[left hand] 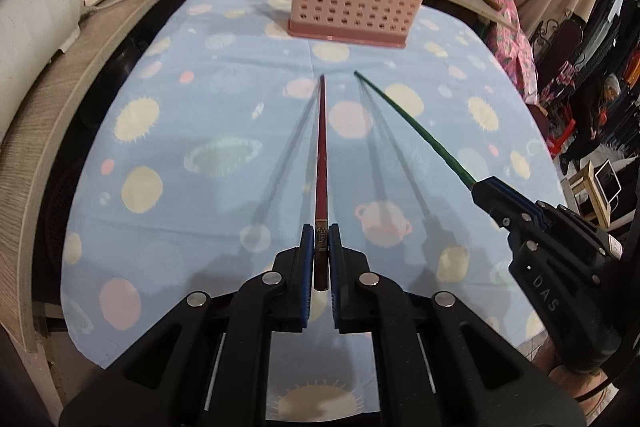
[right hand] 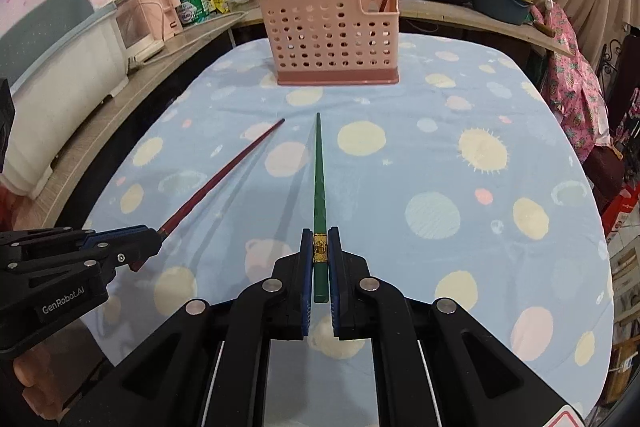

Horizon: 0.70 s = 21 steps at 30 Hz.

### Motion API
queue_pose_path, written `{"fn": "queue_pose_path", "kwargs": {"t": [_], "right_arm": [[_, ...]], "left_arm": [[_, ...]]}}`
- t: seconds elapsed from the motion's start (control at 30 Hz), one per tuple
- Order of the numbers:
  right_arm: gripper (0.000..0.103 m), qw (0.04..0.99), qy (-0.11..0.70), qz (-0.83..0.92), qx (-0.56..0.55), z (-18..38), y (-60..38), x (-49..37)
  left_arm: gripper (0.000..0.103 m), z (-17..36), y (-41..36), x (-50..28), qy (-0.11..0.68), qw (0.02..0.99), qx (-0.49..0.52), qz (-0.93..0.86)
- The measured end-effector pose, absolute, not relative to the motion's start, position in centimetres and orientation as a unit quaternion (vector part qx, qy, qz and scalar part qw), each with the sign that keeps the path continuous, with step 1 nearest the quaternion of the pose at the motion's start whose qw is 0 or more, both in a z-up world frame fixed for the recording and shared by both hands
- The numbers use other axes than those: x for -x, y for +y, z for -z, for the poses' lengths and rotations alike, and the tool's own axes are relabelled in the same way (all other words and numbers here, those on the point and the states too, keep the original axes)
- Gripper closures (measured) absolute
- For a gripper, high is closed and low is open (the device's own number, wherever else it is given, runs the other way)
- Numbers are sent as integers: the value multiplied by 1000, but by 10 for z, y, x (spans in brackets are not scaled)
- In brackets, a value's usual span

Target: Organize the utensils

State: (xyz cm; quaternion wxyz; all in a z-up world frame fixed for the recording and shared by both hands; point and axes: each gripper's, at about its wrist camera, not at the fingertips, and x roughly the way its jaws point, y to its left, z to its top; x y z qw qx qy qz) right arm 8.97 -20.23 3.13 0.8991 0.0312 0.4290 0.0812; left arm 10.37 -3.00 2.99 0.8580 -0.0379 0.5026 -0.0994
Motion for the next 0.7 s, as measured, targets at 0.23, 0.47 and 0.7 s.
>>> {"fn": "queue_pose_path", "kwargs": {"t": [0.23,0.47,0.7], "right_arm": [[97,926,367,-75,-37,-85,-210,-120],[97,941,319,-88,-71,-129,-218,-158],[97,949,290,-92,-78,-157,-219,-198]], "left_arm": [[96,-74,-23,-133,455,885,46,91],[96,-120,-18,-171,407,909,50,76],[96,-158,-18,-216,372,925,50,62]]}}
